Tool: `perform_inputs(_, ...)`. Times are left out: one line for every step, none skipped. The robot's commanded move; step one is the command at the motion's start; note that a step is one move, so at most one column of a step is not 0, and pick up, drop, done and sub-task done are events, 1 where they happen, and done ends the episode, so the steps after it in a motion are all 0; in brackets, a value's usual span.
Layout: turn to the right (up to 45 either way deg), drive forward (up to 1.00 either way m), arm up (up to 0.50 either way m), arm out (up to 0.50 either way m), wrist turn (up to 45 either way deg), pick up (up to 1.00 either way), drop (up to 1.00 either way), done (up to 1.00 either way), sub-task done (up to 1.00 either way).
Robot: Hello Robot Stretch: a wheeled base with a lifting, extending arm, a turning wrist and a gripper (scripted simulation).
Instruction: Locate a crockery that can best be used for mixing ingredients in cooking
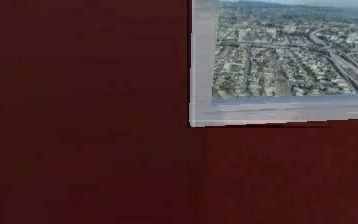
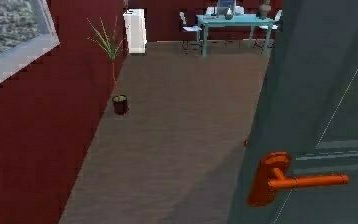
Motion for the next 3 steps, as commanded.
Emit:
perform_inputs(45.0,0.0,0.0,0.0,0.0,0.0,0.0,0.0,0.0)
perform_inputs(33.0,0.0,0.0,0.0,0.0,0.0,0.0,0.0,0.0)
perform_inputs(0.0,0.6,0.0,0.0,0.0,0.0,0.0,0.0,0.0)
